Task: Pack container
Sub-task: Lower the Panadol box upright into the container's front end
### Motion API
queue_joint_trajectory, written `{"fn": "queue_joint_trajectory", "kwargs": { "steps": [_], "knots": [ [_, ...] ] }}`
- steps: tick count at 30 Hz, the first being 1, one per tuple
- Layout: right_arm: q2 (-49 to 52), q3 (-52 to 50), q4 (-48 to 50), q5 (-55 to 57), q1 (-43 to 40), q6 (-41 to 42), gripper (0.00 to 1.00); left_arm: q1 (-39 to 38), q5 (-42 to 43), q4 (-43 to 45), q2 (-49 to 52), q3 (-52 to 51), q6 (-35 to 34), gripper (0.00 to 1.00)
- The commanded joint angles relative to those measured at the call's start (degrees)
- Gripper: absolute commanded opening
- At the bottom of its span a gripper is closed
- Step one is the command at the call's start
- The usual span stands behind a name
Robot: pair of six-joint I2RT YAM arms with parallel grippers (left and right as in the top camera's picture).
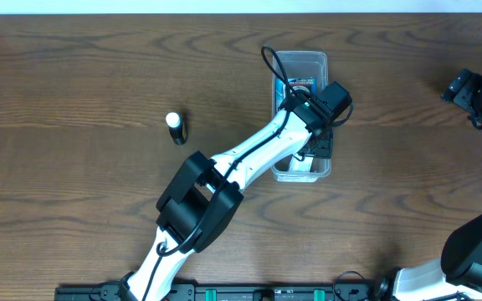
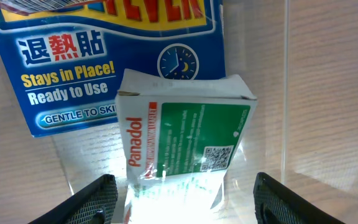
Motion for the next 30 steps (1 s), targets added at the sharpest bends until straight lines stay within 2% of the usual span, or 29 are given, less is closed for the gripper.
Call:
{"fn": "queue_joint_trajectory", "kwargs": {
  "steps": [1,3,6,8,30],
  "knots": [
    [0.5,-0.3,0.0,0.4,-0.4,-0.7,0.99,-0.1,0.7,0.3,0.4,-0.1,0.3,0.71],
    [0.5,-0.3,0.0,0.4,-0.4,-0.7,0.99,-0.1,1.4,0.5,0.3,-0.1,0.3,0.70],
    [0.5,-0.3,0.0,0.4,-0.4,-0.7,0.99,-0.1,2.4,0.2,0.3,-0.1,0.3,0.58],
    [0.5,-0.3,0.0,0.4,-0.4,-0.7,0.99,-0.1,3.0,-0.4,0.3,-0.1,0.1,0.54],
    [0.5,-0.3,0.0,0.4,-0.4,-0.7,0.99,0.5,4.3,-0.9,0.3,-0.1,-4.0,0.53]
  ]
}}
